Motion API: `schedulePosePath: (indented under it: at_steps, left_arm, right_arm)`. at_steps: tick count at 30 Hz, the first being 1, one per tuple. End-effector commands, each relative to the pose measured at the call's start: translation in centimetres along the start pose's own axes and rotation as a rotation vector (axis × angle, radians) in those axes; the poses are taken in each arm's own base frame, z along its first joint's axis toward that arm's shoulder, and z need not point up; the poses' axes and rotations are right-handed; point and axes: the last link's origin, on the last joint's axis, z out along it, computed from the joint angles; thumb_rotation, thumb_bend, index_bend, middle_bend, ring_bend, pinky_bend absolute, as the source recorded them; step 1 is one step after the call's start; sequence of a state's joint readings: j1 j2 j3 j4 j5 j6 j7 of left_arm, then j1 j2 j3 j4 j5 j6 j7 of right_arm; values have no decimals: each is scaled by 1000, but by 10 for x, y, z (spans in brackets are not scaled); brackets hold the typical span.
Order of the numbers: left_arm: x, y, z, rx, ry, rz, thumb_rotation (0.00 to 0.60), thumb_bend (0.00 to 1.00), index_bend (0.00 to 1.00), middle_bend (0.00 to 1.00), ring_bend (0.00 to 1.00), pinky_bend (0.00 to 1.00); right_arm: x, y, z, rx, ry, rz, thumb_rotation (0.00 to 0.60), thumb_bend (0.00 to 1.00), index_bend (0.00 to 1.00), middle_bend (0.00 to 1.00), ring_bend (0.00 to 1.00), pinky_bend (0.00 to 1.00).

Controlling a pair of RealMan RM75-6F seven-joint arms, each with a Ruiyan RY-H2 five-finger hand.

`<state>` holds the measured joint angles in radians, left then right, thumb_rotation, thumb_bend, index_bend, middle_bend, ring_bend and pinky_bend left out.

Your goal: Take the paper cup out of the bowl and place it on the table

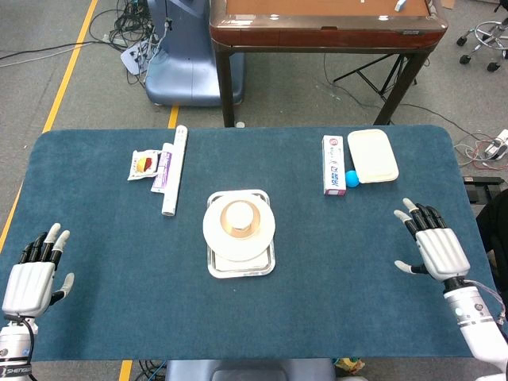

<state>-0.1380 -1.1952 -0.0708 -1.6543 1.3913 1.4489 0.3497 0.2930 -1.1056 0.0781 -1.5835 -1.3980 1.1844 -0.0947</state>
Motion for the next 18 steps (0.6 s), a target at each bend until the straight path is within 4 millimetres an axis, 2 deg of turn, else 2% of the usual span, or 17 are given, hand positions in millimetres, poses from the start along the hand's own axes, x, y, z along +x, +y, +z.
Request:
schedulePosePath:
  at_steps: [1, 7, 18]
  left_arm:
    - [1, -1, -1, 8, 3, -2, 600, 354, 0, 0, 0, 103]
    - [0, -4, 3, 19, 0, -6, 600, 354, 0, 0, 0, 103]
    - [0, -7, 7, 29, 2, -8, 600, 354, 0, 0, 0, 103]
  right_arm:
    - [7, 0, 16, 3, 2, 8, 600, 158, 0, 0, 0, 0]
    - [21, -11, 57, 24, -36, 31, 600, 157, 0, 0, 0, 0]
    - [24, -47, 108, 88, -111, 5, 600, 158, 0, 0, 0, 0]
